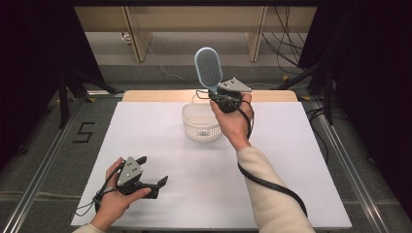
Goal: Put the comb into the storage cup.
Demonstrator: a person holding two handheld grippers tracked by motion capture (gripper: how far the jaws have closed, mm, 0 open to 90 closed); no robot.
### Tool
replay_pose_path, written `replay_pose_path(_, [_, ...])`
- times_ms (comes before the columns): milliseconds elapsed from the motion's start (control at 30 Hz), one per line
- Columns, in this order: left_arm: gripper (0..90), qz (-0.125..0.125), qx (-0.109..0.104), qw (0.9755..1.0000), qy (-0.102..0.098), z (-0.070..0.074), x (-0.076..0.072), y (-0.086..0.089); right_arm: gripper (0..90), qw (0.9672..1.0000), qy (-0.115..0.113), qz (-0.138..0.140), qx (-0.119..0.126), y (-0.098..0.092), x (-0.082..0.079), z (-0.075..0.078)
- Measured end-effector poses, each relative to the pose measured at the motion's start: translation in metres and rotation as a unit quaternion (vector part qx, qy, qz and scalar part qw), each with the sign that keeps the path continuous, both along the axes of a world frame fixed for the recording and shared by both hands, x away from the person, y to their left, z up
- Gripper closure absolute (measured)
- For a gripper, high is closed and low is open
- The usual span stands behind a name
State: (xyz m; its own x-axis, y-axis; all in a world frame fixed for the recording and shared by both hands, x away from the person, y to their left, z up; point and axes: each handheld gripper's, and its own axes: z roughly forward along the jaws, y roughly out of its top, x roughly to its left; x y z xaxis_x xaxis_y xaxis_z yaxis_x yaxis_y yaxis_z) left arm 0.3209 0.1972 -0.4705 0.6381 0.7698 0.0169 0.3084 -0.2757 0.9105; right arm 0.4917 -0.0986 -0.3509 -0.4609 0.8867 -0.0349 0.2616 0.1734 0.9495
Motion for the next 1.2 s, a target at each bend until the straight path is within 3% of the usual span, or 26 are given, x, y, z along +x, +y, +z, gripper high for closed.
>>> replay_pose_path(1200, [0.7, -0.001, -0.001, 1.0000, 0.001, -0.0002, 0.0001, -0.0005, 70.6, 1.0000, 0.006, 0.000, -0.003, 0.0066, 0.0053, -0.0002])
